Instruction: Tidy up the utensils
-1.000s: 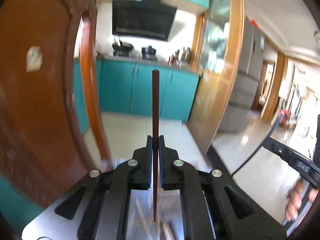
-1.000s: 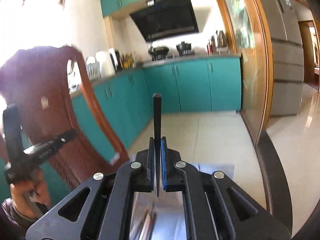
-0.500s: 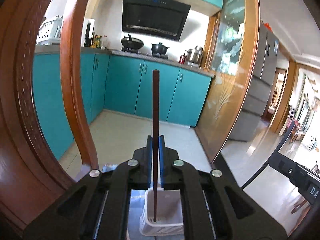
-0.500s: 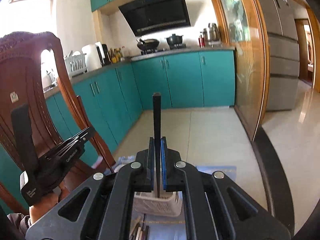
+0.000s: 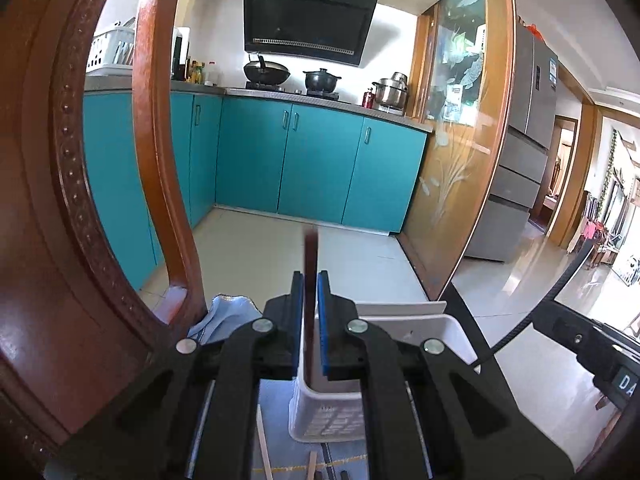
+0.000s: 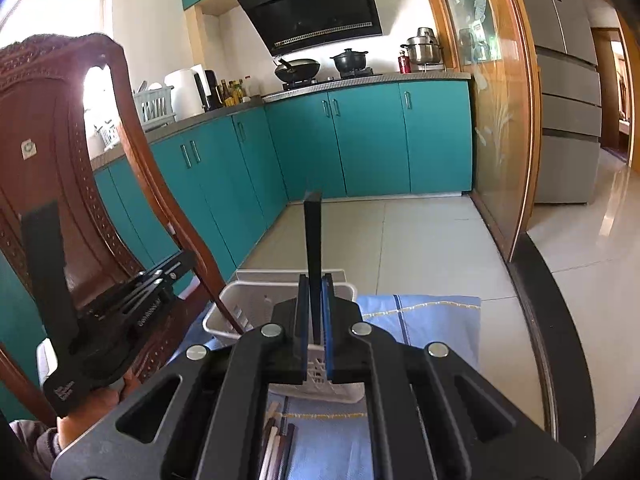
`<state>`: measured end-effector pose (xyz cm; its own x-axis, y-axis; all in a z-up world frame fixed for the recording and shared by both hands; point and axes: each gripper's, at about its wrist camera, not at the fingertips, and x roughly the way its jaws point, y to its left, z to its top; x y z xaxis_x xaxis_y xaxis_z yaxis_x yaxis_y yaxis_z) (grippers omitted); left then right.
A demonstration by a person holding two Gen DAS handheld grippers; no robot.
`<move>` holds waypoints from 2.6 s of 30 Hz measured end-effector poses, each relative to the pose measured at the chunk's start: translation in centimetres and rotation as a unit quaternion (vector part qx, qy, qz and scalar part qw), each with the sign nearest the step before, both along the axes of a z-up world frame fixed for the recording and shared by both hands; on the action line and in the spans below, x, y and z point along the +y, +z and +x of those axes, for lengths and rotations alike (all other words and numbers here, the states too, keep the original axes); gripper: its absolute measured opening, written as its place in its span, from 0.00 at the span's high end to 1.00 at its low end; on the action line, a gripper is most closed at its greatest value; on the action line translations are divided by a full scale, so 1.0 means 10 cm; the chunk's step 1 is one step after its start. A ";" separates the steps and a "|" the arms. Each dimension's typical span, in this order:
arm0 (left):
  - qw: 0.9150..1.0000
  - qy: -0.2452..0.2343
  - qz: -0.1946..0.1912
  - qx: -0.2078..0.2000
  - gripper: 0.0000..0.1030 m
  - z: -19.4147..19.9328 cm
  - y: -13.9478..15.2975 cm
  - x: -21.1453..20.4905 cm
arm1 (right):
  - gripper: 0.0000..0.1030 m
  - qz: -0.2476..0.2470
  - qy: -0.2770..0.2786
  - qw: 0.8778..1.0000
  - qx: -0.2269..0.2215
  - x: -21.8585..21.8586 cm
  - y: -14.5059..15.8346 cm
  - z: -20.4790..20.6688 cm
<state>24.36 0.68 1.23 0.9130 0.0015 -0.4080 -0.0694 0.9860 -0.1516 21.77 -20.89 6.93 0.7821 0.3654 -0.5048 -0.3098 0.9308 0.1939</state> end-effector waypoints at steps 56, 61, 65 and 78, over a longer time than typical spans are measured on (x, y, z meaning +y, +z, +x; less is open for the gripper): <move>0.976 -0.044 0.043 0.207 0.46 -2.03 -1.54 0.05 | 0.76 -0.117 0.074 0.957 0.254 0.72 -1.81 -0.72; 0.976 -0.045 0.041 0.210 0.46 -2.03 -1.55 0.05 | 0.76 -0.121 0.069 0.957 0.253 0.67 -1.82 -0.74; 0.975 -0.045 0.040 0.213 0.45 -2.03 -1.55 0.05 | 0.75 -0.128 0.072 0.957 0.248 0.68 -1.82 -0.77; 0.974 -0.044 0.036 0.218 0.42 -2.03 -1.58 0.03 | 0.82 -0.088 0.055 0.961 0.257 0.52 -1.81 -0.73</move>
